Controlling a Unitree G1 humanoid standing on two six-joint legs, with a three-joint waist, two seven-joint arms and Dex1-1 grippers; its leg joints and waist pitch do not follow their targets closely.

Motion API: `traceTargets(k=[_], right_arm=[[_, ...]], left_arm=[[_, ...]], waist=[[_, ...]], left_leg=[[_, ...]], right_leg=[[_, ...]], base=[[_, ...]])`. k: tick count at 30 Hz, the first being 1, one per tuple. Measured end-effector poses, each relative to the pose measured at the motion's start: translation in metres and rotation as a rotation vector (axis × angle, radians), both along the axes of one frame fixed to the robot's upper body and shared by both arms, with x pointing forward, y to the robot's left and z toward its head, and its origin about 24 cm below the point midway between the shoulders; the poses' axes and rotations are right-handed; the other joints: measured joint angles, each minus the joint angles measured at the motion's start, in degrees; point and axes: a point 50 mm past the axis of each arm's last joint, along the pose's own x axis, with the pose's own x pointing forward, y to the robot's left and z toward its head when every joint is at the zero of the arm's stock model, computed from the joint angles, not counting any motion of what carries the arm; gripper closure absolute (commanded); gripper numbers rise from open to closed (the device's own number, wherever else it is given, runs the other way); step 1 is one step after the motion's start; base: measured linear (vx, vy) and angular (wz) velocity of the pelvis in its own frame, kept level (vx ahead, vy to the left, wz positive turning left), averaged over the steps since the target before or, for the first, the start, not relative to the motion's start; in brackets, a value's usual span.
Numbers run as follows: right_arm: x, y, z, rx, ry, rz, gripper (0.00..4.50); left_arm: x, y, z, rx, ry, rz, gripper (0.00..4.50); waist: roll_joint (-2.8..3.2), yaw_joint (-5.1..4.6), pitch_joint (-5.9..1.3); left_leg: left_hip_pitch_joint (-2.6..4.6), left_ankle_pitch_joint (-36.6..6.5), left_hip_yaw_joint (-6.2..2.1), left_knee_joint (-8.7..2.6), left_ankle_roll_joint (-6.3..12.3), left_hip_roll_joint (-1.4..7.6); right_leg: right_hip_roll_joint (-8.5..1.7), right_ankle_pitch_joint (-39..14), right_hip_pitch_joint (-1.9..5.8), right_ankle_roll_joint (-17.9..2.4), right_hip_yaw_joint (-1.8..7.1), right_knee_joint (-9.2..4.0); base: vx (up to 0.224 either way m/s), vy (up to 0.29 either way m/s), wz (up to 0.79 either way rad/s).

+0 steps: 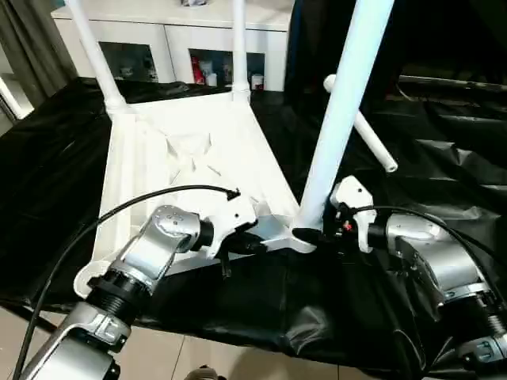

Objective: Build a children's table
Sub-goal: Rotate leg to tighten

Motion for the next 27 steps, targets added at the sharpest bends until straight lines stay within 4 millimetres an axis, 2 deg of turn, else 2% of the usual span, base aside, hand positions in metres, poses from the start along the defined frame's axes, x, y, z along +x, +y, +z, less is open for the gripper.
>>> traceTargets(k=[10, 13, 15, 19, 23, 27], right_arm=[[0.001, 0.003, -0.007, 0.039, 0.01, -0.055, 1.8], [0.009, 0.008, -0.014, 0.107, 0.023, -0.193, 1.8], [0.016, 0.012, -0.017, 0.133, 0.023, -0.297, 1.8], [0.032, 0.021, -0.023, 0.135, 0.02, -0.496, 1.81], [0.052, 0.037, -0.019, 0.119, 0.004, -0.704, 1.81], [0.057, 0.042, -0.018, 0.115, -0.009, -0.752, 1.81]], left_arm=[[0.0, 0.0, -0.002, 0.0, -0.004, 0.02, 4.5], [0.007, -0.005, -0.005, -0.007, -0.023, 0.099, 4.5], [0.014, -0.012, -0.006, -0.002, -0.037, 0.151, 4.5], [0.025, -0.023, -0.01, 0.014, -0.051, 0.267, 4.5], [0.036, -0.04, -0.007, 0.038, -0.072, 0.384, 4.5], [0.037, -0.044, -0.006, 0.032, -0.082, 0.41, 4.5]], waist=[[-0.02, -0.26, -0.01], [-0.03, -1.01, -0.03], [-0.03, -1.19, -0.03], [-0.03, -2.75, -0.03], [-0.03, -4.09, -0.03], [-0.06, -4.65, -0.05]], left_leg=[[0.07, 0.0, 0.0, 0.0, -0.03, 0.01], [0.19, 0.1, 0.0, 0.02, 0.01, 0.0], [0.42, 0.1, 0.0, 0.02, -0.14, 0.0], [1.16, 0.1, -0.03, -0.12, -0.31, 0.0], [0.94, 0.1, -0.09, -0.22, -0.32, 0.05], [0.9, 0.0, -0.06, -0.25, -0.14, 0.0]], right_leg=[[0.0, 0.0, 0.06, 0.0, 0.0, 0.01], [0.0, 0.1, 0.3, 0.0, 0.0, -0.02], [0.0, 0.1, 0.46, 0.1, -0.01, -0.08], [0.01, 0.1, 1.18, 0.1, -0.19, -0.46], [0.01, 0.5, 1.2, 0.3, -0.37, -1.06], [0.01, 0.5, 1.17, 0.2, -0.28, -1.04]], base=[[0.0, 0.0, 0.0], [0.0, 0.0, 0.0], [0.0, 0.0, 0.0], [0.0, 0.0, 0.0], [0.0, 0.0, 0.0], [0.0, 0.0, 0.0]])
